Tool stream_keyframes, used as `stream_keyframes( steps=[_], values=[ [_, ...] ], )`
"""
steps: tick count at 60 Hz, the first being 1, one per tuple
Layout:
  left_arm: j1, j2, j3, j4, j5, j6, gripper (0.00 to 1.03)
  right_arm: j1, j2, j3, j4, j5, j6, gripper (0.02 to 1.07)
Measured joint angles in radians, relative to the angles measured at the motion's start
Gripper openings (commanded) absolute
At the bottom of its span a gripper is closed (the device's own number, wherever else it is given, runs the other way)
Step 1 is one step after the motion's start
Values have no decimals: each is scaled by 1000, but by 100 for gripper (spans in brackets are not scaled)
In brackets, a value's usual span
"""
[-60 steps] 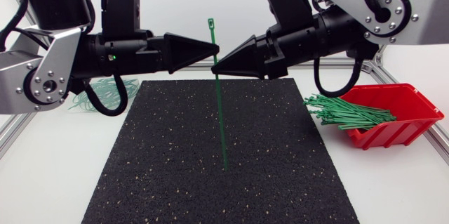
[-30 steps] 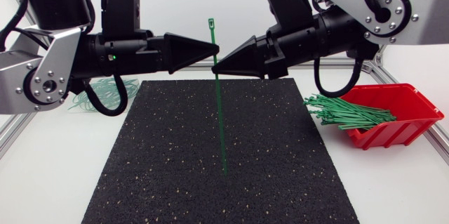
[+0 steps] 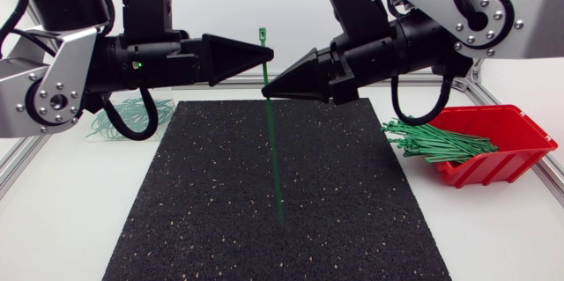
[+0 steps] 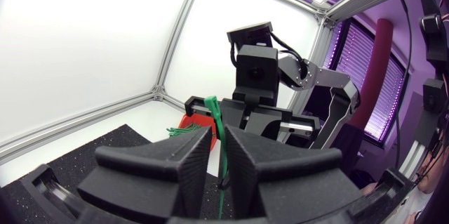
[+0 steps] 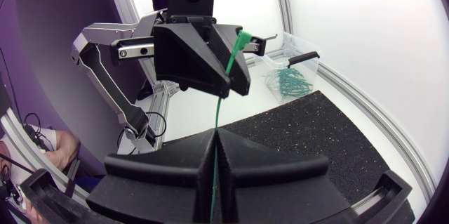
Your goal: Take a green cable tie from the red box, thread the tail through the head to close it, then place it in the transparent bin on the left.
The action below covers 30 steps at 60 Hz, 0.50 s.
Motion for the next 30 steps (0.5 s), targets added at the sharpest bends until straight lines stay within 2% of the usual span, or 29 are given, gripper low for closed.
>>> stream_keyframes(
  steps=[30],
  values=[
    [14, 0, 2, 0, 12, -7, 17, 0, 0, -9, -7, 0, 0, 7]
  ],
)
